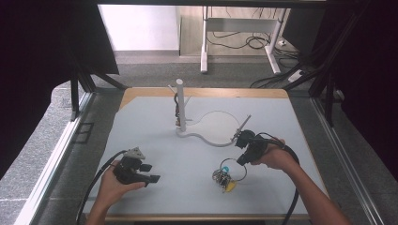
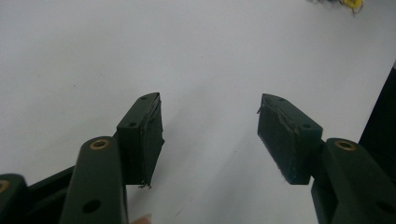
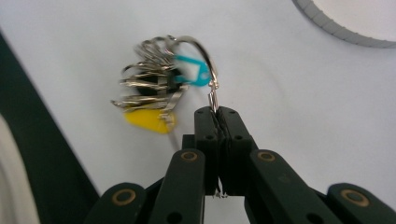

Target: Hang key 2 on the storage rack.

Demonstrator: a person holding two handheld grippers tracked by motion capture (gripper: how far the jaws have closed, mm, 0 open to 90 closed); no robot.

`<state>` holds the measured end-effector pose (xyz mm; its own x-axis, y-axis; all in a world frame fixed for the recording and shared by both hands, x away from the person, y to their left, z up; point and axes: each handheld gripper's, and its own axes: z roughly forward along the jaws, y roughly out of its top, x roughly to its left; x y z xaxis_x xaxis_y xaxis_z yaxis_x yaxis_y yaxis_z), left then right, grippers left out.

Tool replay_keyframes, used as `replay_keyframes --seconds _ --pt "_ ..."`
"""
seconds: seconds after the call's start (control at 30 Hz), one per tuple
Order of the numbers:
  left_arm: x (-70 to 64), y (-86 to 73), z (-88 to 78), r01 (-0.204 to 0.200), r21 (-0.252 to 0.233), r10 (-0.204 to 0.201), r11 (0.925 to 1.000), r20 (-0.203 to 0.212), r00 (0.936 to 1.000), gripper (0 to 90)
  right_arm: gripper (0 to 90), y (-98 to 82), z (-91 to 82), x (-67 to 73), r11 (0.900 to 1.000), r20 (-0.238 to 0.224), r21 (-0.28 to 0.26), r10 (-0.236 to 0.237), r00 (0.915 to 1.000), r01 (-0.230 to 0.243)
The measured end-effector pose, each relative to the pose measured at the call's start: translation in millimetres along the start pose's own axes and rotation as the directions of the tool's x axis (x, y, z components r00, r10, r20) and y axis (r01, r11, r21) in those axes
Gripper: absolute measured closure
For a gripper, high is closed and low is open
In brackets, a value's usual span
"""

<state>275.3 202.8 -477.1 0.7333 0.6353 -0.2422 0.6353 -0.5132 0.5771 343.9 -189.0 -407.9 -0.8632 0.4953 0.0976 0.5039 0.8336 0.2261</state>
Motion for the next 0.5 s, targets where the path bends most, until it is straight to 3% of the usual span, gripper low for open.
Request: replay_keyframes --seconds 0.13,0.5 --pt "-0.3 -0.2 0.7 -0.004 -0.001 0.004 1.0 0.0 1.0 40.6 87.7 -3.3 -9.5 10.7 1.0 -0.011 0.006 -0.012 0.9999 0.012" --pt "-0.7 -0.1 2.3 -0.008 0.013 0.008 0.9999 0.0 1.0 40.5 86.9 -0.1 -2.6 21.4 0.999 -0.03 0.042 -0.024 0.9993 0.026"
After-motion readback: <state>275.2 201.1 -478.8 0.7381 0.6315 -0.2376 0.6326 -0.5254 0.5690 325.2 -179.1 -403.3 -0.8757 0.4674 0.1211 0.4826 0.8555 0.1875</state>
